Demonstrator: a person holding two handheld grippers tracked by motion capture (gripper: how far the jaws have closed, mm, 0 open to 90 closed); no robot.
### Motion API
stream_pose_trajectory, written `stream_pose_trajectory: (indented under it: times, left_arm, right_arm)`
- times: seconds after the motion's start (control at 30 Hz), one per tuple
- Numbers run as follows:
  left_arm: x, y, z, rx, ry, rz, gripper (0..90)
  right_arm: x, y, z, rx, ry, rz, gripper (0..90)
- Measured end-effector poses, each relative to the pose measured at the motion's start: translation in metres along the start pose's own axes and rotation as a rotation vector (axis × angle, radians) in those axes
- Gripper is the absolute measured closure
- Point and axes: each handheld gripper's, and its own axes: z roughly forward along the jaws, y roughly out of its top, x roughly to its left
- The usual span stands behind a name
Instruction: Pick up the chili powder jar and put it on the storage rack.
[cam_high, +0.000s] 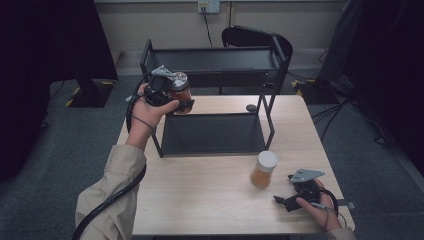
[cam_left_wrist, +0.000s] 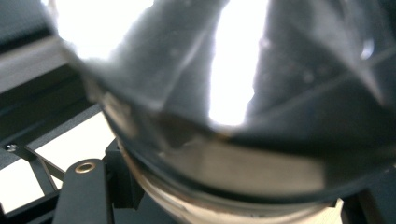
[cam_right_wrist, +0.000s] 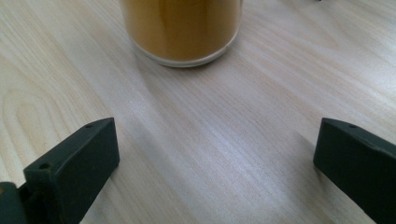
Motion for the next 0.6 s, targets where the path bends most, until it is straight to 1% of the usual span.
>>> stream_pose_trajectory:
  times: [0.4, 0.6]
  left_arm:
    - [-0.005, 0.021, -0.011, 0.000, 0.005, 0.009, 30.4]
    - [-0.007, 0.033, -0.015, 0.009, 0.008, 0.019, 30.5]
  right_arm:
    - [0.000, 0.000, 0.000, 0.000, 0.000, 0.000, 0.0]
    - [0.000, 0.000, 0.000, 0.000, 0.000, 0.000, 0.0]
